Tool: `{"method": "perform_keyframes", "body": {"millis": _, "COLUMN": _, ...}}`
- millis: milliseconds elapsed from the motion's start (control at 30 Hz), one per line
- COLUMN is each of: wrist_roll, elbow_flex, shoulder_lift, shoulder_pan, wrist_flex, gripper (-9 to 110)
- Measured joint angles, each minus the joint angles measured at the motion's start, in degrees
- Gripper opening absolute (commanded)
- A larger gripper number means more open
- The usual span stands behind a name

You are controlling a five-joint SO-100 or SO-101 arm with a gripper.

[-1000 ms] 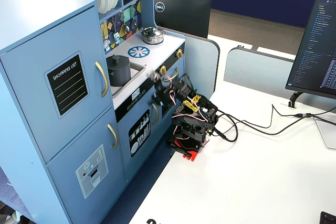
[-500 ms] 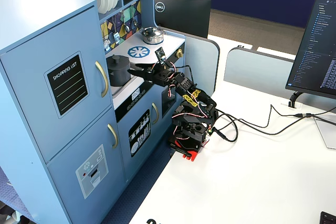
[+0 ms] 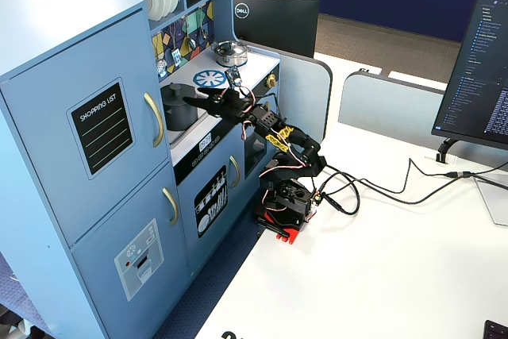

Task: Take off the lid from the gray recipient and place it on the counter

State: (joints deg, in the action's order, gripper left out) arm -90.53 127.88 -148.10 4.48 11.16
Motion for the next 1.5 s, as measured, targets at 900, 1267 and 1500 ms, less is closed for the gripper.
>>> {"method": "perform_keyframes", "body": {"millis": 900, "wrist_roll": -2.55, "elbow_flex": -12.48, "shoulder_lift": 24.7, "shoulder_pan": -1.41, "wrist_flex": -9.05, "gripper": 17}}
{"method": "perform_keyframes", "body": {"millis": 1267, "wrist_roll": -2.55, "elbow_flex": -16.0, "shoulder_lift": 30.23, "shoulder_pan": -1.85, "wrist_flex": -11.43, "gripper": 0}}
{"method": "perform_keyframes", "body": {"millis": 1500, "wrist_roll": -2.46, "elbow_flex": -16.0, "shoulder_lift": 30.59, "shoulder_pan": -2.37, "wrist_flex": -12.92, "gripper": 0}}
